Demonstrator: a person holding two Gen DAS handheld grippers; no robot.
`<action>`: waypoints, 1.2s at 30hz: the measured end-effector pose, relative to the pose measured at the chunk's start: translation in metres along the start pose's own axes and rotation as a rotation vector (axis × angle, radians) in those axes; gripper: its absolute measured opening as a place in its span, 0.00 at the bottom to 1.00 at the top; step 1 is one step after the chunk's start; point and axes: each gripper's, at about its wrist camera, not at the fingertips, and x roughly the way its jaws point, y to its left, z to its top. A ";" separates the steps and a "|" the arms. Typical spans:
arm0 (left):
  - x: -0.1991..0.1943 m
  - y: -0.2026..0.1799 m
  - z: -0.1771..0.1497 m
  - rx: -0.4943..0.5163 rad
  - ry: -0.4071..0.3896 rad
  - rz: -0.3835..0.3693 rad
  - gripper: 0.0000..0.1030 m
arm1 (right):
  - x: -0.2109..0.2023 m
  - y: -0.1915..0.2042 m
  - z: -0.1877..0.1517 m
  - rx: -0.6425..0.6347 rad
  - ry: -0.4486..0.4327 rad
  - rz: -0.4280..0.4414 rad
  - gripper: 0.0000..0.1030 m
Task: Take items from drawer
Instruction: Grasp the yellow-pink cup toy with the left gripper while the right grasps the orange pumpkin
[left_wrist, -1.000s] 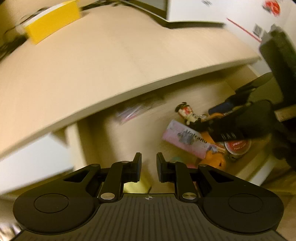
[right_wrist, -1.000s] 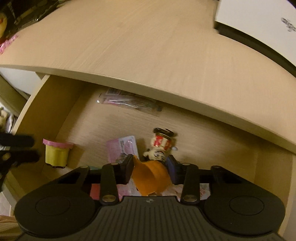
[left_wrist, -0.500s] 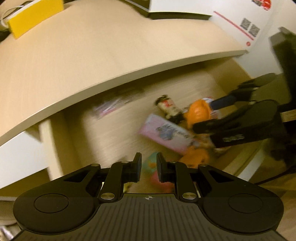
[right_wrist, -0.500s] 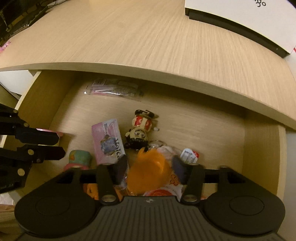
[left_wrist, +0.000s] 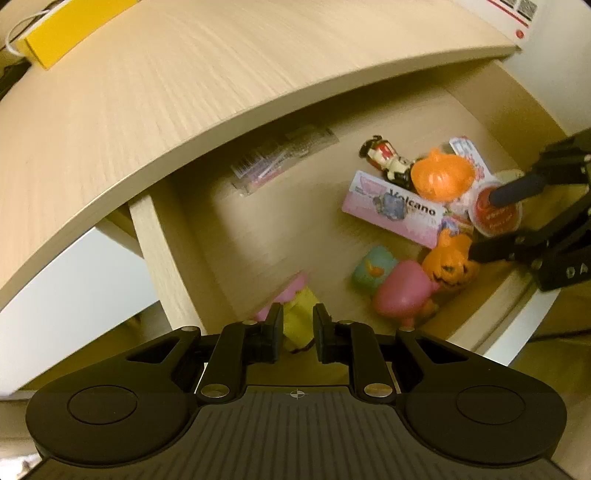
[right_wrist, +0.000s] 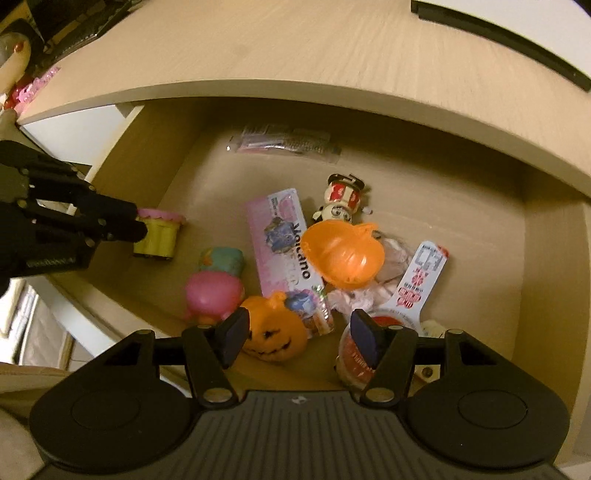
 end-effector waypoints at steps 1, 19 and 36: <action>0.001 0.000 0.000 0.007 0.011 0.001 0.19 | -0.001 -0.001 -0.001 0.007 -0.002 0.001 0.59; 0.015 -0.018 0.015 0.217 0.068 -0.048 0.14 | -0.004 -0.026 0.006 0.067 -0.018 0.027 0.59; 0.006 -0.013 0.037 0.276 0.065 -0.105 0.15 | 0.002 -0.060 0.013 0.145 -0.060 -0.025 0.60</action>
